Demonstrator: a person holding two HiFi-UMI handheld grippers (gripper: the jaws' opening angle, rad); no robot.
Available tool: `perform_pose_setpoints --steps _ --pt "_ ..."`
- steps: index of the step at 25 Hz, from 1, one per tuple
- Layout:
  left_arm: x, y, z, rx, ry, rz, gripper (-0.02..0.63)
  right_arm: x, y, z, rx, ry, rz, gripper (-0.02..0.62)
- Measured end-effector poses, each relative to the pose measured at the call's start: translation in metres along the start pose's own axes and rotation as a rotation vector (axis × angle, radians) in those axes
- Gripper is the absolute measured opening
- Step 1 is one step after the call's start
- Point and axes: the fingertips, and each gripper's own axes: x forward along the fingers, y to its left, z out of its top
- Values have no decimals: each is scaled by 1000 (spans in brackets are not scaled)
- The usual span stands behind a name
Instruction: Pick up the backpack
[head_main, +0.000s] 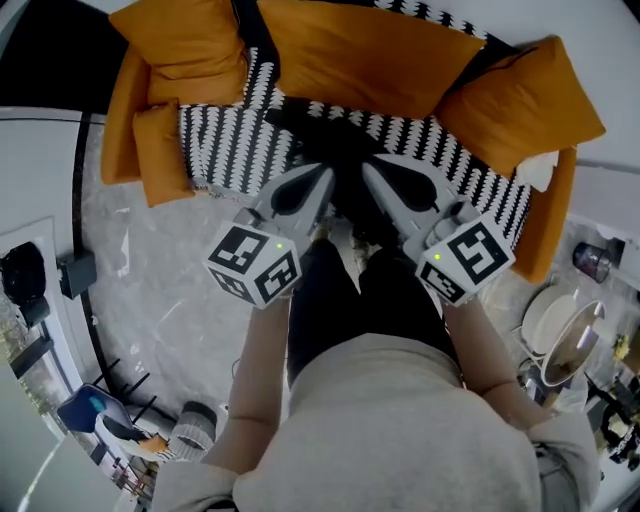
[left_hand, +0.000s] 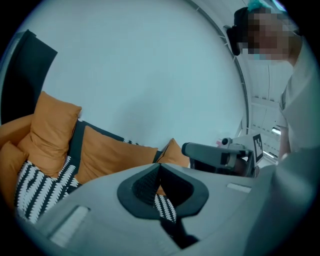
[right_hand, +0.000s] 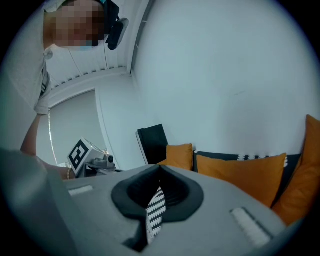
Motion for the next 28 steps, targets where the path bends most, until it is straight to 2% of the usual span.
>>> perform_pose_setpoints --steps 5,8,11,15,17,21,25,28 --pt "13 22 -11 -16 28 -15 6 28 -8 -28 61 53 -10 3" --pt "21 46 -17 -15 44 8 6 39 -16 -43 93 70 -35 3" --pt "32 71 -32 -51 71 29 6 47 -30 -60 140 96 -58 3" --pt "49 92 -55 -133 123 -16 8 57 -47 -80 170 116 -75 3" --pt "55 94 -60 -122 146 -36 8 62 -51 -92 186 124 -71 3" --pt "69 103 -70 -68 177 -59 8 77 -61 -112 250 108 -80 3" --pt "72 117 -90 -128 178 -60 8 89 -63 -125 335 79 -83 3" --pt "73 128 -109 -130 190 -34 8 92 -68 -133 354 70 -104 3"
